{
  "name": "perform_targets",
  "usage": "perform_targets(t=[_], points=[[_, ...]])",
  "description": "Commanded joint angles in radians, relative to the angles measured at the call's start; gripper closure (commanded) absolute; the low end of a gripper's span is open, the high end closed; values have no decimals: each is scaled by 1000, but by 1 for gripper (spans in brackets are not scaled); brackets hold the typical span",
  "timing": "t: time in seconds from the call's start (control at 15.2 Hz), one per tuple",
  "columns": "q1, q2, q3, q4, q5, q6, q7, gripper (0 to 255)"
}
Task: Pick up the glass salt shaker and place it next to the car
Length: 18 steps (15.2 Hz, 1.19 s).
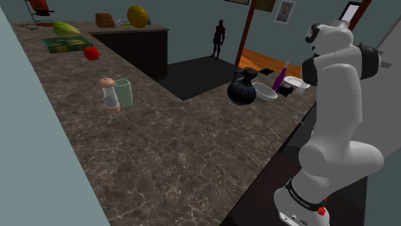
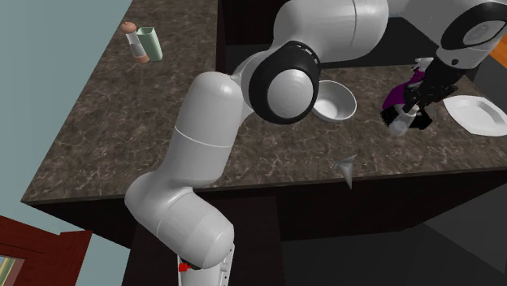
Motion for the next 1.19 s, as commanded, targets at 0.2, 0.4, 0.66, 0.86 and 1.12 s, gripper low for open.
perform_targets(t=[0.2,0.4,0.66,0.86,1.12], points=[[27,1,0,-79,4,69,-15,255],[39,5,2,-118,9,106,-23,255],[50,13,6,-164,17,153,-33,255],[56,22,11,-193,25,186,-41,255],[61,33,18,-222,35,221,-50,255]])
